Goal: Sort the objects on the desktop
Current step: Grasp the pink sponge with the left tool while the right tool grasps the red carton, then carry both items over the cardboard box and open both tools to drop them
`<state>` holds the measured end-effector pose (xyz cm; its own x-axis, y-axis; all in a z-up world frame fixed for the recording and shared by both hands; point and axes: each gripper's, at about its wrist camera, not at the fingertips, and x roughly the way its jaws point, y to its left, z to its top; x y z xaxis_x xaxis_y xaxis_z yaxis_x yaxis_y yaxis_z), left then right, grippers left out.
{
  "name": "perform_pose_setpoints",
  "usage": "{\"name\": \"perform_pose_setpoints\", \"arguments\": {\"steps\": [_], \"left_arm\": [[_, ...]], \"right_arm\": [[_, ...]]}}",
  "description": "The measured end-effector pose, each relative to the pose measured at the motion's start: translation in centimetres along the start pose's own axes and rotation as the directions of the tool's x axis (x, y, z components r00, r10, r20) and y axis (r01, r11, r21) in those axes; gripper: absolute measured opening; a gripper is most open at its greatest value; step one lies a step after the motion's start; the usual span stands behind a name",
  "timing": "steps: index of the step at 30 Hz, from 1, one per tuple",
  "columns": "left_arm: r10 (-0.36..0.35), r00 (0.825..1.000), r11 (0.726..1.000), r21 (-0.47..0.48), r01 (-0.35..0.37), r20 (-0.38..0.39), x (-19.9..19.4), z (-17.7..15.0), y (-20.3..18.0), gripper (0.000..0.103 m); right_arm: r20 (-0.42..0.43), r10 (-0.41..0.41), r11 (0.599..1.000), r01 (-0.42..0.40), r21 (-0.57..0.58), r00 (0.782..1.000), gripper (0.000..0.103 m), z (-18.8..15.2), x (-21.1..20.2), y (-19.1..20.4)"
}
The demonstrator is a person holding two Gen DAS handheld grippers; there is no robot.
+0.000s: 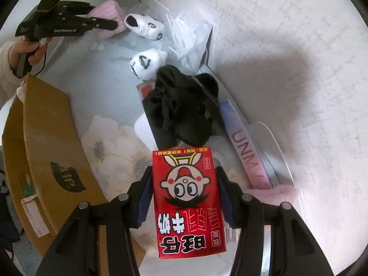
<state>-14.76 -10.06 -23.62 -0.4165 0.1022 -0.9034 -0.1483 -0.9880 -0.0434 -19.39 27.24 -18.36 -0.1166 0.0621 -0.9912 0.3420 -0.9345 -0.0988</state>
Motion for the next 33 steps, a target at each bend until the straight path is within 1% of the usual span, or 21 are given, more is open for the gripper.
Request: {"name": "perform_pose_setpoints", "arguments": {"steps": [4, 5, 6, 7, 9, 10, 11, 13, 14, 15, 18, 20, 23, 26, 28, 31, 32, 33], "left_arm": [[0.004, 0.999, 1.000, 0.005, -0.005, 0.042, -3.5, 0.0, -0.4, 0.034], [0.007, 0.999, 1.000, 0.010, -0.008, 0.054, -4.5, 0.0, -0.6, 0.034], [0.010, 0.997, 1.000, 0.018, -0.011, 0.073, -6.0, 0.0, -0.8, 0.034], [0.009, 0.996, 1.000, 0.023, -0.011, 0.084, -6.7, 1.3, -0.5, 0.034], [0.001, 0.994, 1.000, 0.031, -0.004, 0.113, -9.1, 0.7, -0.6, 0.034], [-0.008, 0.992, 0.999, 0.033, 0.003, 0.129, -11.1, 0.6, 0.4, 0.034], [-0.014, 0.990, 0.999, 0.038, 0.009, 0.141, -11.5, 0.8, 0.1, 0.034], [-0.020, 0.986, 0.998, 0.054, 0.011, 0.167, -15.2, 0.6, -1.4, 0.034], [-0.027, 0.984, 0.998, 0.064, 0.016, 0.178, -16.0, 0.6, -2.5, 0.034], [-0.039, 0.982, 0.997, 0.077, 0.025, 0.187, -17.3, 0.0, -3.3, 0.034], [-0.069, 0.977, 0.992, 0.120, 0.046, 0.202, -20.5, -1.9, -5.4, 0.034], [-0.095, 0.978, 0.988, 0.138, 0.070, 0.186, -20.9, -3.6, -7.2, 0.034], [-0.138, 0.981, 0.982, 0.151, 0.118, 0.133, -20.1, -6.1, -10.6, 0.034], [-0.136, 0.988, 0.976, 0.180, 0.121, 0.074, -18.2, -8.9, -13.0, 0.034], [-0.120, 0.992, 0.975, 0.194, 0.111, 0.034, -17.0, -10.8, -14.3, 0.034], [-0.111, 0.994, 0.976, 0.188, 0.110, -0.009, -14.9, -12.8, -15.6, 0.034], [-0.108, 0.994, 0.977, 0.182, 0.110, -0.019, -13.8, -13.2, -16.4, 0.034], [-0.109, 0.994, 0.978, 0.176, 0.113, -0.029, -13.5, -13.4, -16.4, 0.034]], "right_arm": [[0.038, -0.005, 0.999, 0.004, 0.037, 0.999, 0.048, -0.2, -2.3, -0.4], [0.058, -0.011, 1.000, 0.011, -0.005, 0.998, 0.048, -0.2, -3.1, -0.2], [0.075, -0.009, 1.000, 0.008, 0.009, 0.997, 0.048, -0.2, -3.6, 1.1], [0.094, -0.005, 1.000, 0.003, 0.022, 0.996, 0.048, -0.9, -3.9, 1.7], [0.134, -0.004, 0.998, -0.005, 0.062, 0.991, 0.048, -1.6, -6.0, 1.6], [0.150, 0.004, 0.996, -0.017, 0.087, 0.989, 0.048, -2.7, -7.3, 1.5], [0.167, 0.015, 0.993, -0.035, 0.113, 0.986, 0.048, -2.9, -8.2, 2.1], [0.201, 0.017, 0.989, -0.046, 0.139, 0.979, 0.048, -3.9, -9.3, 4.4], [0.213, 0.012, 0.989, -0.042, 0.140, 0.977, 0.048, -4.4, -9.7, 5.2], [0.227, 0.008, 0.989, -0.041, 0.141, 0.974, 0.048, -4.4, -9.8, 6.9], [0.261, 0.009, 0.988, -0.049, 0.146, 0.965, 0.048, -6.7, -11.2, 9.7], [0.272, 0.010, 0.986, -0.054, 0.155, 0.962, 0.048, -8.7, -11.8, 11.1], [0.287, 0.015, 0.983, -0.067, 0.172, 0.958, 0.048, -11.0, -11.5, 13.3], [0.285, 0.004, 0.978, -0.063, 0.198, 0.958, 0.048, -12.4, -10.5, 14.3], [0.282, -0.015, 0.975, -0.049, 0.217, 0.959, 0.048, -13.5, -9.5, 15.0], [0.269, -0.049, 0.974, -0.014, 0.227, 0.962, 0.048, -14.7, -8.8, 15.8], [0.269, -0.052, 0.974, -0.011, 0.228, 0.962, 0.048, -14.8, -8.6, 16.0], [0.270, -0.049, 0.974, -0.014, 0.227, 0.962, 0.048, -15.0, -8.4, 16.1]]}}
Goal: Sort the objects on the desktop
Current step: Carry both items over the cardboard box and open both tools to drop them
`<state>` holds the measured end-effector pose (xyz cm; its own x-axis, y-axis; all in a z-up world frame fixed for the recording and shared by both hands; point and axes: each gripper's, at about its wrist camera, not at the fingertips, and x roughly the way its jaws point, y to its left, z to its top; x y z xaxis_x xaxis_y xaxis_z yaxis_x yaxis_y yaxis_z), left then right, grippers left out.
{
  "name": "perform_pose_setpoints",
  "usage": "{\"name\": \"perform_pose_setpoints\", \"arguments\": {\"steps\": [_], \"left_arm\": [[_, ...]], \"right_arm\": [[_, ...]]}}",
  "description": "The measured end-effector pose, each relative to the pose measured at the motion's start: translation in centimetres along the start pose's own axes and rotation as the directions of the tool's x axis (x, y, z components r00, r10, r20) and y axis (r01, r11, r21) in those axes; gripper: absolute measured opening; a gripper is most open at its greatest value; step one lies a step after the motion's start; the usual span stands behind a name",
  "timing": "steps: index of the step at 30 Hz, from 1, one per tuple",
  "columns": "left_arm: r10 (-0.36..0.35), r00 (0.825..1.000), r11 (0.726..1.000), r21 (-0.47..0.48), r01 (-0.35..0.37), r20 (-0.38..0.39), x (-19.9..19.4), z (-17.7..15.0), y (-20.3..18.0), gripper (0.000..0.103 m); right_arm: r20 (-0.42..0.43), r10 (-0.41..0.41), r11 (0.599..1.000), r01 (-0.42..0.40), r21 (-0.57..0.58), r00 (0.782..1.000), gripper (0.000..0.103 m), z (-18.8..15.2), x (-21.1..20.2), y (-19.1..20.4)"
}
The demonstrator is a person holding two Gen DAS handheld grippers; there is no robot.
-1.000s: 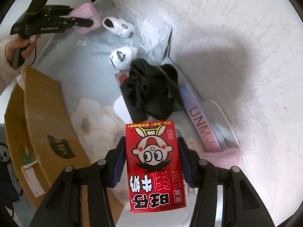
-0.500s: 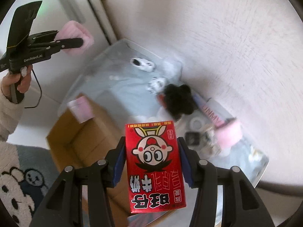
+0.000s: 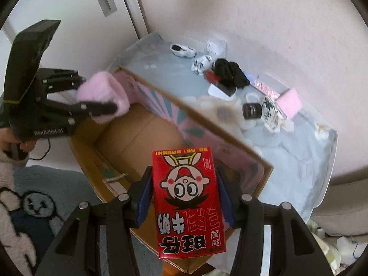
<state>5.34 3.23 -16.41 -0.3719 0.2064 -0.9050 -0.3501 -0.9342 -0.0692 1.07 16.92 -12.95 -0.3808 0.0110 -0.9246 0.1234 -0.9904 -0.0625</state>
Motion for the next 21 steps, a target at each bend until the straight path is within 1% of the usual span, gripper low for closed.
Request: {"name": "perform_pose_setpoints", "arguments": {"steps": [3, 6, 8, 9, 10, 11, 12, 13, 14, 15, 18, 21], "left_arm": [[0.008, 1.000, 1.000, -0.001, -0.008, -0.018, 0.7, -0.5, -0.4, 0.034], [0.016, 1.000, 1.000, -0.003, -0.016, -0.017, 0.9, -0.8, -0.7, 0.034], [0.021, 1.000, 1.000, -0.011, -0.022, -0.020, 1.2, -0.9, -0.9, 0.036], [0.022, 1.000, 1.000, -0.013, -0.022, -0.023, 1.2, -0.9, -1.0, 0.047], [0.016, 1.000, 1.000, -0.016, -0.017, -0.026, 1.3, -0.9, -1.0, 0.070], [0.020, 1.000, 1.000, -0.021, -0.021, -0.022, 1.1, -1.0, -1.0, 0.085], [0.030, 1.000, 0.999, -0.028, -0.030, -0.007, 0.7, -1.0, -1.1, 0.103], [0.030, 0.999, 0.999, -0.034, -0.029, 0.023, 0.1, -1.0, -1.0, 0.103], [0.023, 0.999, 0.999, -0.038, -0.022, 0.036, -0.3, -1.0, -1.0, 0.103], [0.026, 0.999, 0.999, -0.043, -0.024, 0.042, -0.7, -0.8, -0.9, 0.103], [0.082, 0.995, 0.996, -0.039, -0.080, 0.057, -1.6, -0.3, -0.5, 0.103], [0.121, 0.990, 0.992, -0.031, -0.119, 0.078, -2.6, 0.0, -0.2, 0.103]], "right_arm": [[0.005, 0.012, 1.000, -0.012, -0.007, 1.000, 0.048, -0.4, 0.3, 0.2], [0.006, 0.022, 1.000, -0.022, -0.015, 1.000, 0.048, -0.5, 0.5, 0.3], [0.011, 0.043, 0.999, -0.043, -0.021, 0.999, 0.049, -0.5, 0.6, 0.4], [0.020, 0.062, 0.998, -0.061, -0.027, 0.998, 0.049, -0.5, 0.6, 0.5], [0.023, 0.085, 0.996, -0.084, -0.031, 0.996, 0.050, -0.4, 0.7, 0.7], [0.020, 0.102, 0.994, -0.102, -0.028, 0.995, 0.057, -0.4, 0.8, 0.9], [0.012, 0.100, 0.995, -0.100, -0.017, 0.995, 0.062, -0.2, 1.0, 1.0], [0.007, 0.087, 0.996, -0.087, -0.009, 0.996, 0.073, -0.1, 1.2, 1.0], [0.005, 0.081, 0.997, -0.081, -0.005, 0.997, 0.077, -0.2, 1.3, 1.0], [0.008, 0.090, 0.996, -0.090, 0.000, 0.996, 0.077, -0.2, 1.3, 0.9], [0.034, 0.118, 0.992, -0.119, 0.041, 0.992, 0.077, -0.4, 0.7, 0.3], [0.074, 0.094, 0.993, -0.099, 0.060, 0.993, 0.077, -0.5, -0.5, -0.1]]}}
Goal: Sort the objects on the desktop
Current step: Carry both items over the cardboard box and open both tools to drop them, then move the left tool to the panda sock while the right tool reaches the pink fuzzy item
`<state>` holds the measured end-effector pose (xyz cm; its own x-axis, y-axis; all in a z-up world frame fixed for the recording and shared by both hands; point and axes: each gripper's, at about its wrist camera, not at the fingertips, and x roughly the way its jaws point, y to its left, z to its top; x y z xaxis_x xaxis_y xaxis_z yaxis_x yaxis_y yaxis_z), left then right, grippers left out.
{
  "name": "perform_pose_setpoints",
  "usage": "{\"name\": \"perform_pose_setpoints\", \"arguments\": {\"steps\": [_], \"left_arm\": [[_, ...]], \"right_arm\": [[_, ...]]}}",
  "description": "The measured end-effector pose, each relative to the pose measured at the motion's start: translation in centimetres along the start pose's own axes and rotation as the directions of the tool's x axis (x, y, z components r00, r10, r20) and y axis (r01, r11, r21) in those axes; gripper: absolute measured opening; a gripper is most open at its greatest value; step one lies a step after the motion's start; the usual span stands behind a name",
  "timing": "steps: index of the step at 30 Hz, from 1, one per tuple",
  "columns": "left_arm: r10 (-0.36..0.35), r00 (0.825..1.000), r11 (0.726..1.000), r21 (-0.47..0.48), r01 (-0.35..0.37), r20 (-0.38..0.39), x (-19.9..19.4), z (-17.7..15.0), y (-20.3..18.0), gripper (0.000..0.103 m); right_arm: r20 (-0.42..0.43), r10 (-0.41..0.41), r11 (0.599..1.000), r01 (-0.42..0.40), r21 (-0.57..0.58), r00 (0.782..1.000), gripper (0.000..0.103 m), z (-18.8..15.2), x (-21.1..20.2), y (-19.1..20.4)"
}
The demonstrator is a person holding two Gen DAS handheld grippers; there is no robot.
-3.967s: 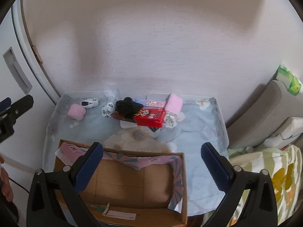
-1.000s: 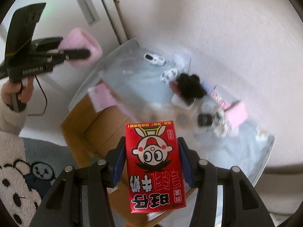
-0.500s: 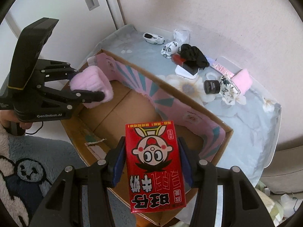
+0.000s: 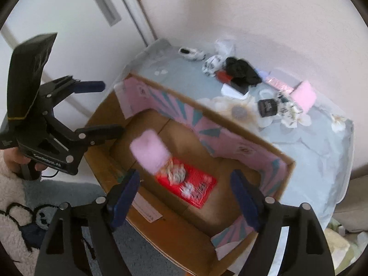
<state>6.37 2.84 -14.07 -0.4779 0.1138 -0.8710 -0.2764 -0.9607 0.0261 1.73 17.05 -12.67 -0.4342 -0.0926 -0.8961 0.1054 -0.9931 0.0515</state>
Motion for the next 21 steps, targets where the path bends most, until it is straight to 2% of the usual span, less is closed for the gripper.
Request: {"name": "perform_pose_setpoints", "arguments": {"steps": [11, 17, 21], "left_arm": [[0.019, 0.999, 1.000, -0.024, -0.018, 0.036, -1.2, 0.8, 1.7, 0.103], [0.050, 0.996, 0.999, -0.024, -0.049, 0.067, -1.9, 1.3, 2.0, 0.103], [0.059, 0.995, 0.998, -0.014, -0.058, 0.086, -2.4, 1.9, 2.8, 0.103]], "right_arm": [[0.056, 0.061, 0.993, -0.066, 0.100, 0.997, 0.077, -0.1, -1.4, -1.1], [0.050, -0.020, 0.992, 0.014, 0.124, 0.999, 0.077, 0.1, -1.3, -1.3], [0.069, -0.013, 0.988, 0.002, 0.154, 0.998, 0.077, 0.3, -2.0, -1.8]]}}
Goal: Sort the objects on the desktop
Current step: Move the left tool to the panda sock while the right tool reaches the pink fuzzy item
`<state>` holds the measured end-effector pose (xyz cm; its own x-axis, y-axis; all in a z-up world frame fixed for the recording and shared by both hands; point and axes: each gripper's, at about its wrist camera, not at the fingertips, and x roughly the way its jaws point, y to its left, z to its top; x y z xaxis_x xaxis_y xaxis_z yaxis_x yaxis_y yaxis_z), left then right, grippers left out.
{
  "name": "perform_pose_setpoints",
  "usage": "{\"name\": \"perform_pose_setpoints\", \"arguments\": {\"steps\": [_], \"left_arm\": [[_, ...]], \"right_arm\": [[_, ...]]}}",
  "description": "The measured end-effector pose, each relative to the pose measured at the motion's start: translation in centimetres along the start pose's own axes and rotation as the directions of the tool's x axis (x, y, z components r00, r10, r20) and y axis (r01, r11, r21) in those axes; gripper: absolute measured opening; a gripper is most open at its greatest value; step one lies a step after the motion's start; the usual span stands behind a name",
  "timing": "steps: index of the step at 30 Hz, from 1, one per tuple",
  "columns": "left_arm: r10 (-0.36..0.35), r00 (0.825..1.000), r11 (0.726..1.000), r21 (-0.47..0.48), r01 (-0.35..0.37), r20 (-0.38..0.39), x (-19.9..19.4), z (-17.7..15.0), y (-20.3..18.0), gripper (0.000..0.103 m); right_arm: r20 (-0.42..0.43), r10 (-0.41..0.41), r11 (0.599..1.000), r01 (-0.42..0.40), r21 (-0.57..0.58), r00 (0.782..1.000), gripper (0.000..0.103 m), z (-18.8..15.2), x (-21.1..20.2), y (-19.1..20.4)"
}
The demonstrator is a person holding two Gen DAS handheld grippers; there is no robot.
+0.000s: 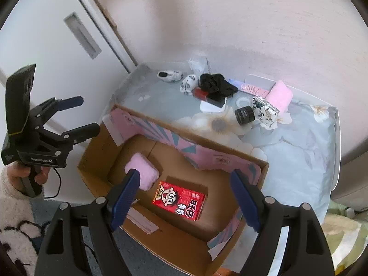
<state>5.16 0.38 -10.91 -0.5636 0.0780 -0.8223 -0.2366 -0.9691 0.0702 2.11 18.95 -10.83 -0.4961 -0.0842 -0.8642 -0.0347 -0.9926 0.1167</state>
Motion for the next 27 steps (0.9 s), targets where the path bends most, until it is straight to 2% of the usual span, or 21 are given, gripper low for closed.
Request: {"name": "perform_pose_setpoints", "arguments": {"steps": [6, 9, 15, 22, 27], "left_arm": [[0.008, 1.000, 1.000, -0.014, -0.008, 0.018, -0.2, 1.9, 2.2, 0.103], [0.002, 1.000, 0.999, -0.037, -0.002, 0.009, 0.3, 3.1, 3.6, 0.103], [-0.001, 1.000, 0.998, -0.055, 0.002, 0.010, 2.0, 7.1, 6.6, 0.103], [-0.020, 0.999, 0.998, -0.055, 0.018, -0.034, 7.7, 11.3, 8.9, 0.103], [-0.015, 0.997, 0.999, -0.043, 0.012, -0.078, 12.4, 12.6, 9.6, 0.103]], "right_arm": [[0.008, -0.058, 0.997, 0.058, 0.049, 0.998, 0.077, 1.0, -0.5, -0.9], [0.011, -0.063, 0.993, 0.061, 0.098, 0.998, 0.077, 1.8, -0.7, -1.8], [0.021, -0.108, 0.981, 0.103, 0.166, 0.994, 0.078, 4.4, -0.8, -3.3], [-0.025, -0.192, 0.950, 0.192, 0.247, 0.981, 0.077, 7.4, 1.5, -6.1], [-0.065, -0.242, 0.915, 0.250, 0.316, 0.968, 0.077, 9.2, 4.1, -9.1]]}}
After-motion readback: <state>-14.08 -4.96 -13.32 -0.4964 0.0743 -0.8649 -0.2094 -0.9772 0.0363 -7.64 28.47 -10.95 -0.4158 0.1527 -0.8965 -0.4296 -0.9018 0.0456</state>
